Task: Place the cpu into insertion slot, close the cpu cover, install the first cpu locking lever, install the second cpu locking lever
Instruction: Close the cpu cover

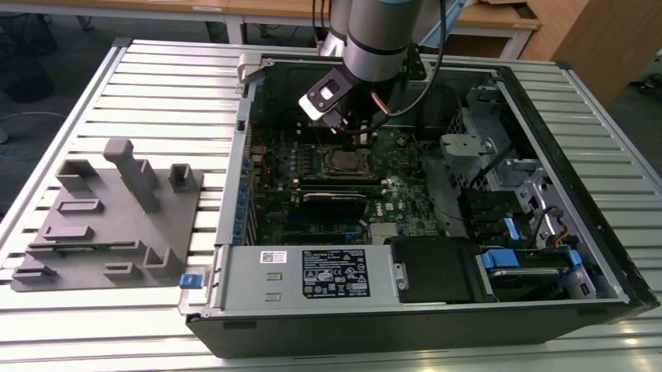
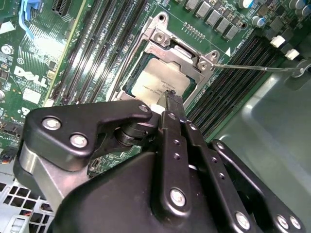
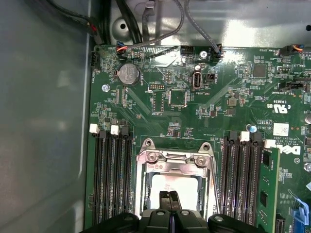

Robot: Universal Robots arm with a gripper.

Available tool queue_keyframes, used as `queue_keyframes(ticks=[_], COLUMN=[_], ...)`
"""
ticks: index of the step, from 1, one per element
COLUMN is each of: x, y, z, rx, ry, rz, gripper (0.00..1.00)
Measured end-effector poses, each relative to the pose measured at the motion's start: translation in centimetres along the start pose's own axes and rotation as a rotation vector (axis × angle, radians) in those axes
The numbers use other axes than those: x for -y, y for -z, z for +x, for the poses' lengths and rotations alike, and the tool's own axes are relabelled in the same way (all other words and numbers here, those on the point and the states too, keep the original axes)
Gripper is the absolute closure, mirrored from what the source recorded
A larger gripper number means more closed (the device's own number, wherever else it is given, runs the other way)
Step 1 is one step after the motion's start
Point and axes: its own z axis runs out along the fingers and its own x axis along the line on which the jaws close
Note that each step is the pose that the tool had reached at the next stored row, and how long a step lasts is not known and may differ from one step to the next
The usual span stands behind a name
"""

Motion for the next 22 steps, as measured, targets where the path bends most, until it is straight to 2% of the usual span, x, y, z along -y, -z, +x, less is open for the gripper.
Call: queue_keyframes(ticks=[17, 22], x=[0.00, -0.01], y=[-0.13, -0.14], z=[-0.02, -0.02], rx=[0.0067, 0.0070], ry=[0.300, 0.316], rz=[0.0302, 0.0317], gripper=[0.89, 0.89])
